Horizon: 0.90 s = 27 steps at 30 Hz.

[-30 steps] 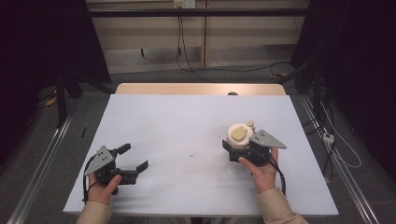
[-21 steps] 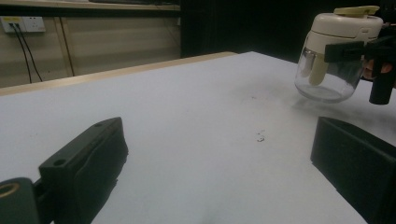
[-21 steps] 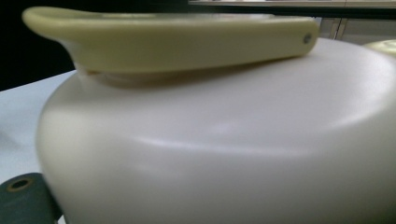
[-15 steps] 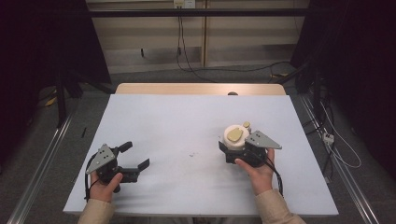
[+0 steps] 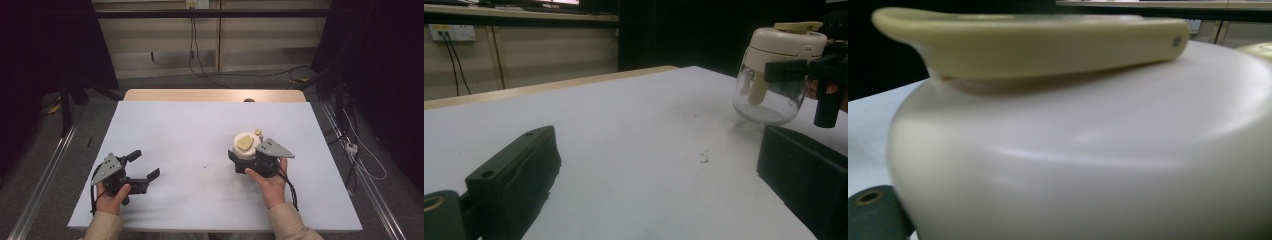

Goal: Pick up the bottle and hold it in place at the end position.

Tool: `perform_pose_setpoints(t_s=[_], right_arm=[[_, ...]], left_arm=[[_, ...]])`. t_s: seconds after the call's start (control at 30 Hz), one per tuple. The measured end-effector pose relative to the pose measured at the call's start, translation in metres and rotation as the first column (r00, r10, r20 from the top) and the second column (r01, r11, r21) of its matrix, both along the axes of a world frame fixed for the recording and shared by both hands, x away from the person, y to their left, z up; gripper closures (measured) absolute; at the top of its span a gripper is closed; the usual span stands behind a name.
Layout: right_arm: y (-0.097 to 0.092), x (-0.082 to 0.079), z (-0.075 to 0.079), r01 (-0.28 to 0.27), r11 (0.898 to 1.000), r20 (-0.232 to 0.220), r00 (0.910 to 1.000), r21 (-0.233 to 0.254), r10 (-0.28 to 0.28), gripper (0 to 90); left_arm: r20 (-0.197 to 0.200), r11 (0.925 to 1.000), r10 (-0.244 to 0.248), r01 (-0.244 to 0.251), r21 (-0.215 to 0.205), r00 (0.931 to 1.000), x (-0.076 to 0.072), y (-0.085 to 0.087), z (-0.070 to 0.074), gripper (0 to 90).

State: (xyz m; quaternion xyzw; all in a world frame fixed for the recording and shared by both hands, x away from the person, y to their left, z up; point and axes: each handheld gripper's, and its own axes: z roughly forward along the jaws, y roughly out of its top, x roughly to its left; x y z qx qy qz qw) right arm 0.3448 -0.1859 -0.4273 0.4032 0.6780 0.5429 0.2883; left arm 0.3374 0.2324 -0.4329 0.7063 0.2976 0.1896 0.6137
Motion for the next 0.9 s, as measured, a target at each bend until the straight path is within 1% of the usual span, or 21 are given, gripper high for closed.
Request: perform_pose_setpoints(t_s=[0.03,0.17,0.33,0.43,0.5,0.6,0.67,0.77,0.8,0.9], right_arm=[[0.0,0.0,0.0,0.0,1.0,0.0,1.0,0.0,0.0,6.4],[0.003,0.003,0.0,-0.006,1.0,-0.004,1.0,0.006,0.006,6.4],[0.005,0.008,0.0,-0.007,1.0,-0.004,1.0,0.005,0.007,6.4],[0.007,0.01,-0.002,-0.01,1.0,-0.009,0.9999,0.009,0.01,6.4],[0.009,0.012,-0.002,-0.013,1.0,-0.012,0.9998,-0.001,0.013,6.4],[0.011,0.013,-0.002,-0.015,1.0,-0.01,0.9998,0.007,0.015,6.4],[0.011,0.013,-0.001,-0.015,1.0,-0.009,0.9998,0.008,0.015,6.4],[0.011,0.014,-0.001,-0.018,1.0,-0.012,0.9998,0.008,0.018,6.4],[0.011,0.014,-0.001,-0.018,1.0,-0.012,0.9998,0.008,0.018,6.4],[0.012,0.015,-0.002,-0.019,1.0,-0.014,0.9997,0.016,0.019,6.4]], left_arm=[[-0.002,1.0,0.0,0.0,-0.002,1.0,0.0,0.0,0.0,3.0],[-0.01,0.9998,0.001,-0.001,0.018,1.0,-0.002,0.002,-0.002,3.0],[-0.021,0.9999,0.002,-0.002,0.016,0.9998,-0.003,0.005,-0.003,3.0],[-0.017,0.9998,0.003,-0.002,0.021,0.9999,-0.005,0.007,-0.002,3.0],[-0.015,0.9997,0.004,-0.003,0.024,0.9999,-0.006,0.008,-0.002,3.0],[-0.016,0.9996,0.011,-0.011,0.027,0.9998,-0.006,0.009,-0.003,3.0],[-0.016,0.9998,0.011,-0.011,0.019,0.9998,-0.005,0.009,-0.002,3.0],[-0.013,0.9997,0.009,-0.009,0.023,0.9999,-0.005,0.01,-0.003,3.0],[-0.018,0.9998,0.009,-0.009,0.019,0.9998,-0.006,0.009,-0.003,3.0],[-0.014,0.9996,0.009,-0.009,0.026,0.9999,-0.006,0.009,-0.003,2.9]])
